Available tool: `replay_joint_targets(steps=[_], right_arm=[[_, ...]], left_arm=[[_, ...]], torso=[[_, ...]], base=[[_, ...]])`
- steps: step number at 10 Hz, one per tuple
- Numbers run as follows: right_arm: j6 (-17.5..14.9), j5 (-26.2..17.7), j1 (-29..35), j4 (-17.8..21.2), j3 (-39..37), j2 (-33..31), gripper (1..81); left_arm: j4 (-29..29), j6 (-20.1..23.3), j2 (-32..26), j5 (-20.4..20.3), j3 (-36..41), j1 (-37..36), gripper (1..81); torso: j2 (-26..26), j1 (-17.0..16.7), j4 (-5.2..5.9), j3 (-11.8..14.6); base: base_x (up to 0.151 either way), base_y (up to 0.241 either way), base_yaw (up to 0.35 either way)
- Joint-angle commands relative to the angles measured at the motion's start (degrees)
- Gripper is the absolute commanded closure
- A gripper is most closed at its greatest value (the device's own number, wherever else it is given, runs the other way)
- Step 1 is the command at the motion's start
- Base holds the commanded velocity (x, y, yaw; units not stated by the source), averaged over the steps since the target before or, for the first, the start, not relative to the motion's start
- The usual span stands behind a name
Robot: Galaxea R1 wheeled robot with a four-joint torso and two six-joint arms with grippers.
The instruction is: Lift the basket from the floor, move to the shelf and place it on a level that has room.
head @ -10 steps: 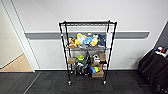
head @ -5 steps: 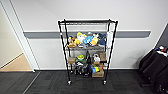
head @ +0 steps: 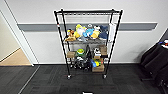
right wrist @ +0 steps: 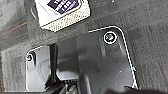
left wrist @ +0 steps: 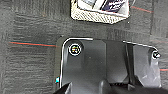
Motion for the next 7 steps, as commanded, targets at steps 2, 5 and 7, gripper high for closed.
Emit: replay_joint_targets(steps=[2, 5, 7], right_arm=[[0.07, -5.47, 7.4, 3.49, 3.05, -2.61, 1.0], [0.07, -8.72, 11.7, 6.65, 3.05, -3.23, 1.0], [0.07, -10.39, 14.52, 7.27, 3.4, -3.32, 1.0]], left_arm=[[-2.74, -0.01, 0.03, 9.43, -0.38, -9.27, 1.0], [-4.06, -0.01, 0.64, 12.07, -1.61, -12.71, 1.0], [-4.94, -0.01, 0.55, 12.69, -1.61, -14.29, 1.0]], torso=[[-7.02, 4.59, 0.0, -0.81], [-11.93, 7.71, 0.0, -1.57], [-16.13, 10.38, 0.0, -6.98]], base=[[0.0, 0.0, 0.0], [0.0, 0.0, 0.0], [0.0, 0.0, 0.0]])
